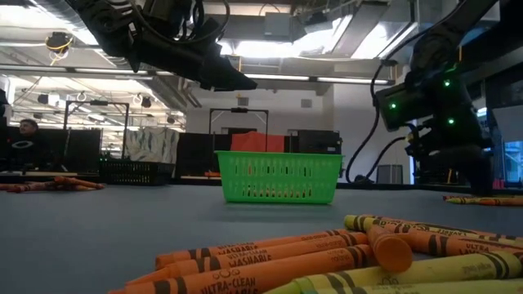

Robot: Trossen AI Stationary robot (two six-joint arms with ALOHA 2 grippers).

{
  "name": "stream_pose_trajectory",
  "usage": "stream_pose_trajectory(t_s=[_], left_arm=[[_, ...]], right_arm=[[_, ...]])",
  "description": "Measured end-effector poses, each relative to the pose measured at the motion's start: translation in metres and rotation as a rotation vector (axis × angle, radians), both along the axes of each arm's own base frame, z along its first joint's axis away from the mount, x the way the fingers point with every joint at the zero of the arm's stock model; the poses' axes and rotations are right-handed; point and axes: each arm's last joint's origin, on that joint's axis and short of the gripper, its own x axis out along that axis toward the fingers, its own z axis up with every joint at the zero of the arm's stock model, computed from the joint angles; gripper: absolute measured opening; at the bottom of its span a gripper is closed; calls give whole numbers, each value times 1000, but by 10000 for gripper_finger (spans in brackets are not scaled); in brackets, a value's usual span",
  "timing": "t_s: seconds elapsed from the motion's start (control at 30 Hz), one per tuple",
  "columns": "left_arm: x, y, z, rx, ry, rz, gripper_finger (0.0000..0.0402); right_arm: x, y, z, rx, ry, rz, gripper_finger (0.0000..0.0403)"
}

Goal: Sort crayons
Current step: Put the light green crayon into the black bin

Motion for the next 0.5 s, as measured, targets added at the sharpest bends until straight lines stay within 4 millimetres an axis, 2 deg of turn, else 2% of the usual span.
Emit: stream_pose_trajectory(t_s=[0.13,0.3,0.5], left_arm=[[0,-1,0,-1,-4,-19,119],[0,-1,1,-7,-9,-16,136],[2,-2,-1,-23,-22,-76,180]], right_arm=[[7,-4,14,-49,-20,33,30],[20,-8,45,-205,-73,108,13],[46,0,76,-437,-332,267,13]])
